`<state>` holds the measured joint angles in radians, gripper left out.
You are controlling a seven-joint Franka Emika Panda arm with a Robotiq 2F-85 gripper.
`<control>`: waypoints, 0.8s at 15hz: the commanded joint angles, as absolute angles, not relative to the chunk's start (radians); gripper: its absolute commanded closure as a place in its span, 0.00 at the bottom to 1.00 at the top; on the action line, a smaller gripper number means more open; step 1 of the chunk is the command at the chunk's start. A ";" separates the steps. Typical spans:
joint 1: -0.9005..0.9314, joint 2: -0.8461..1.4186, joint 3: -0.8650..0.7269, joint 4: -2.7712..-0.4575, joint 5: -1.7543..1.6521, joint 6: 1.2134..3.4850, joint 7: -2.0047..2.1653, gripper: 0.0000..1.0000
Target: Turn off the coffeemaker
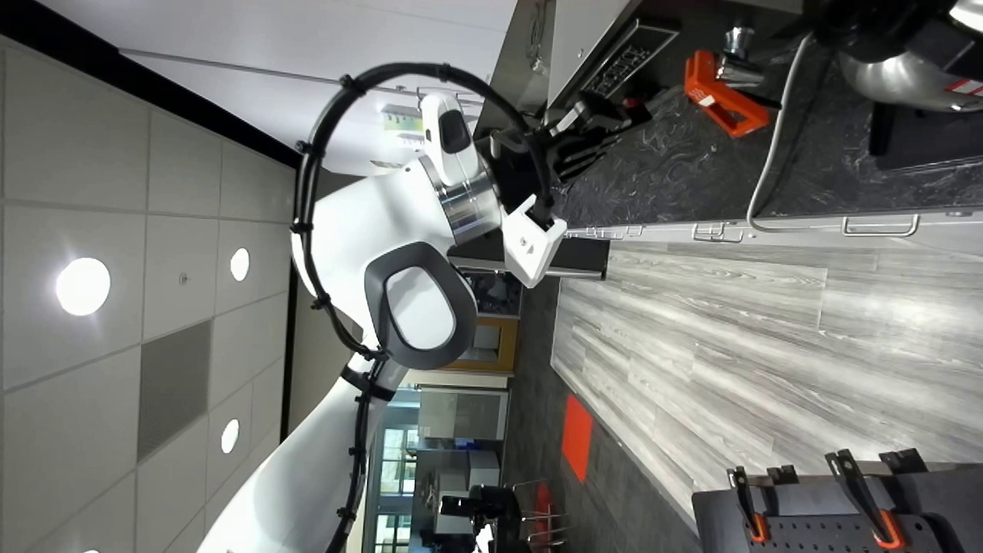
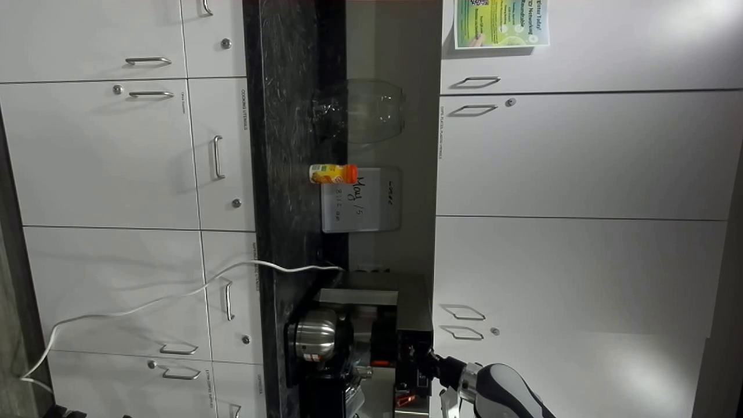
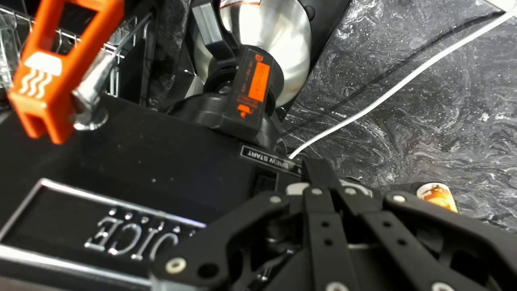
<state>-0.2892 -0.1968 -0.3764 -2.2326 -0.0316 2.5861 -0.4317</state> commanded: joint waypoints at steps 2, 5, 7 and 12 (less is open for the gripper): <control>-0.274 -0.332 -0.356 -2.325 -0.061 2.532 -0.441 1.00; -0.286 -0.397 -0.327 -2.353 -0.111 2.463 -0.378 1.00; -0.294 -0.437 -0.307 -2.366 -0.139 2.429 -0.332 1.00; -0.290 -0.496 -0.290 -2.377 -0.155 2.361 -0.283 1.00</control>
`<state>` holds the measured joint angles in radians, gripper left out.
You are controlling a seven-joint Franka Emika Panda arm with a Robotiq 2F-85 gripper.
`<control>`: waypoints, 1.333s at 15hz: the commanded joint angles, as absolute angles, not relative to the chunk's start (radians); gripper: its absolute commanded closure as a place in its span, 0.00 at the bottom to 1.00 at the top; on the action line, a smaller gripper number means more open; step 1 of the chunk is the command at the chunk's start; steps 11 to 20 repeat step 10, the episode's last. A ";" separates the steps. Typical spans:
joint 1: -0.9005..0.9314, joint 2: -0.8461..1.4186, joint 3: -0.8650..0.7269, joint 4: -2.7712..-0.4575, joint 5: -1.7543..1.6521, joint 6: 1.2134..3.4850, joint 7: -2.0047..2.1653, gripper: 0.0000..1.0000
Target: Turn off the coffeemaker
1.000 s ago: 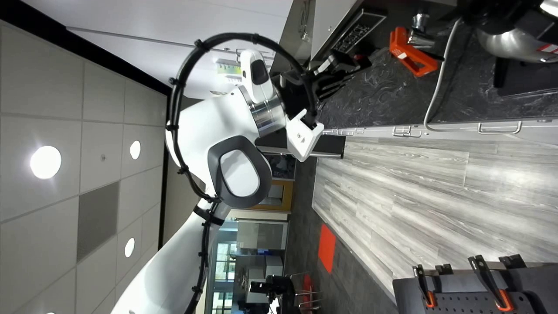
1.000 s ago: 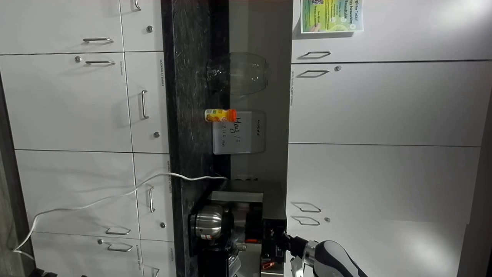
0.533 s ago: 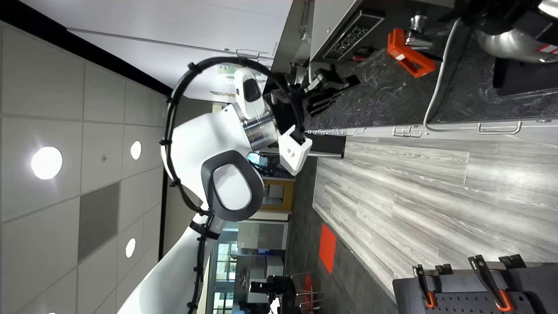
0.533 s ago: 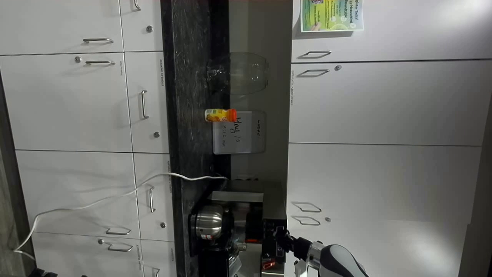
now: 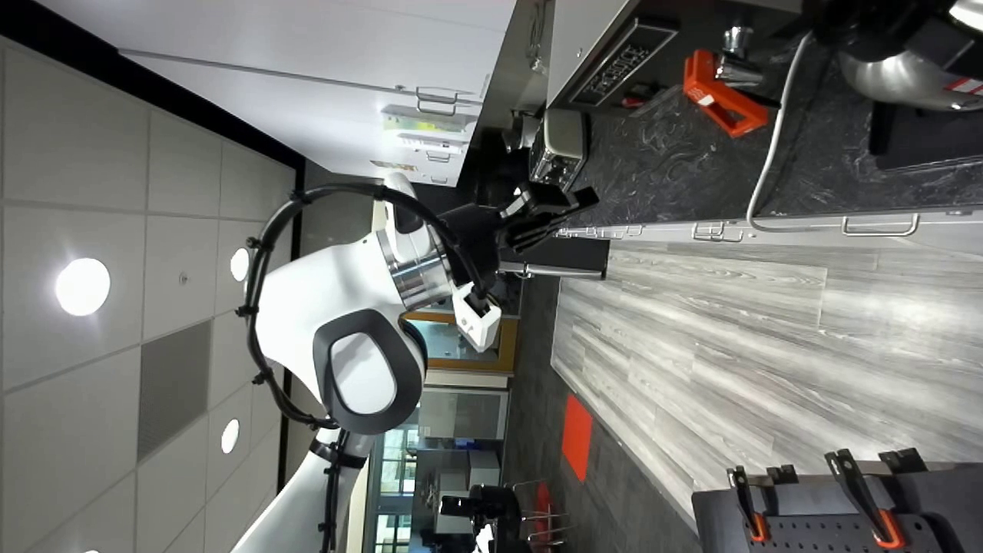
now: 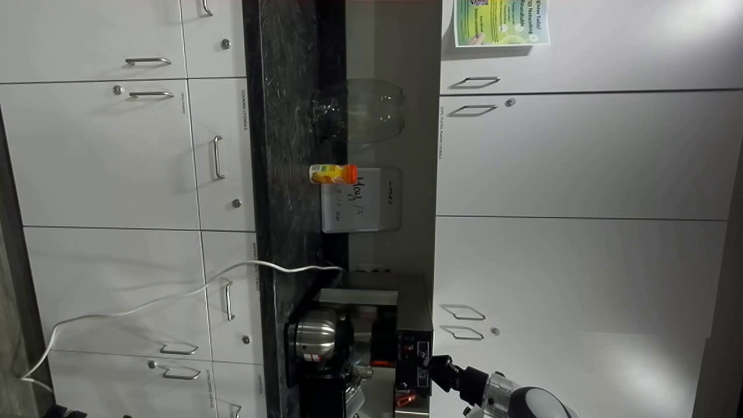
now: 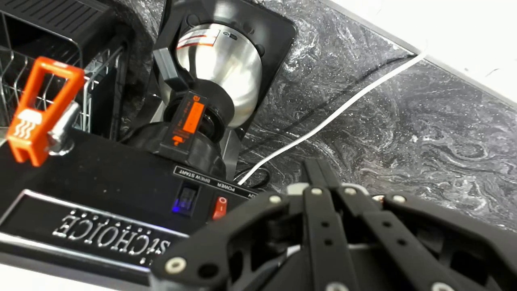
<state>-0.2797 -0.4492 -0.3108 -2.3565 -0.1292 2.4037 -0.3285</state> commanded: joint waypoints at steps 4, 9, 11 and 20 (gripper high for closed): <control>-0.272 -0.482 -0.308 -2.363 -0.144 2.366 -0.301 0.98; -0.273 -0.489 -0.306 -2.367 -0.147 2.364 -0.290 0.73; -0.273 -0.489 -0.306 -2.367 -0.147 2.364 -0.290 0.73; -0.273 -0.489 -0.306 -2.367 -0.147 2.364 -0.290 0.73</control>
